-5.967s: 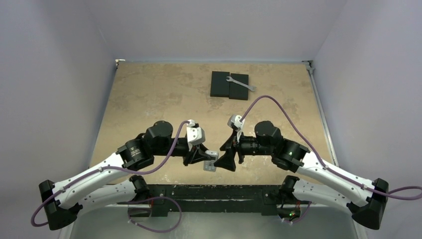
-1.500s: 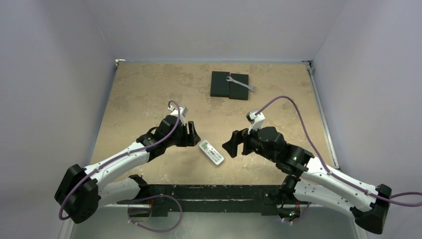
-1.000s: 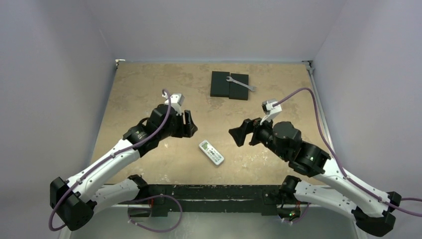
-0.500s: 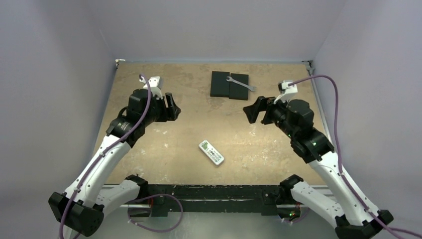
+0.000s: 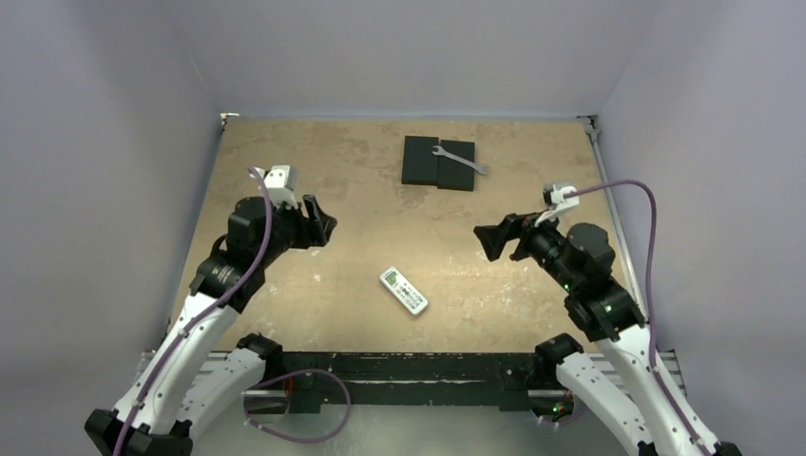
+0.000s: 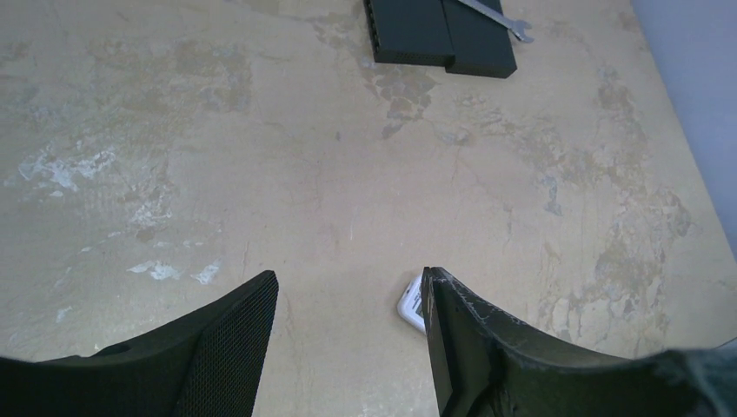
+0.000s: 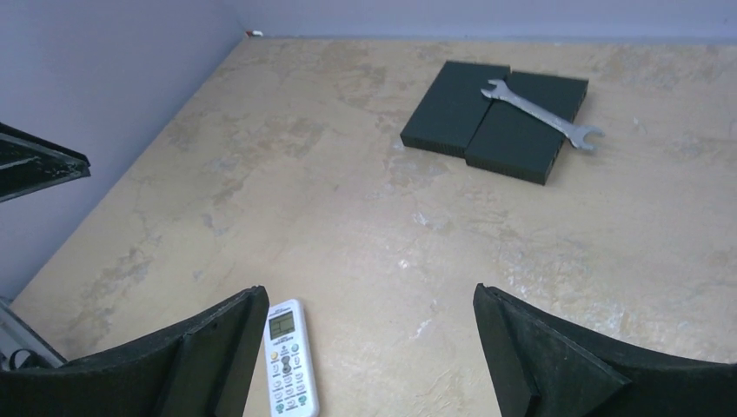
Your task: Load the batteries into the remote control
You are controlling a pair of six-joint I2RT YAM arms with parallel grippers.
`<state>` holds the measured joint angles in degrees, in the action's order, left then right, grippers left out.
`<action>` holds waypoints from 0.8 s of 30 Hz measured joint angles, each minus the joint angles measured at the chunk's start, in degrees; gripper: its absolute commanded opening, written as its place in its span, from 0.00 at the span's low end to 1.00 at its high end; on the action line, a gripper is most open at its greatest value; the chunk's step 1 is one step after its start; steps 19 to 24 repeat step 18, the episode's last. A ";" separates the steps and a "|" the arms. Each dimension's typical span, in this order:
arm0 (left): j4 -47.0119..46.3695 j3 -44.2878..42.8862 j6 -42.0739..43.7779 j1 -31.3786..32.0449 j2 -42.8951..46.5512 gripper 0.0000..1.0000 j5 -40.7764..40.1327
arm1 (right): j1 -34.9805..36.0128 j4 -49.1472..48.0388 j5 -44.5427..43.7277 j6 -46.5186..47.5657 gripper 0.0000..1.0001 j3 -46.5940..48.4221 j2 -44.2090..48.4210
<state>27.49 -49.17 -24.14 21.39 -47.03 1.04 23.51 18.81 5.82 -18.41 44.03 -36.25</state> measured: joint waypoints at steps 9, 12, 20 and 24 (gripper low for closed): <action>-3.91 3.04 1.81 0.00 9.16 0.62 0.04 | 0.00 -5.14 2.89 2.91 0.99 -3.13 9.11; -4.66 3.26 2.36 0.00 10.29 0.62 0.04 | 0.00 -5.16 4.48 2.99 0.99 -3.15 7.48; -5.64 3.67 3.02 0.00 10.25 0.60 0.00 | 0.00 -5.14 7.21 3.04 0.99 -3.26 6.25; -5.64 3.67 3.02 0.00 10.25 0.60 0.00 | 0.00 -5.14 7.21 3.04 0.99 -3.26 6.25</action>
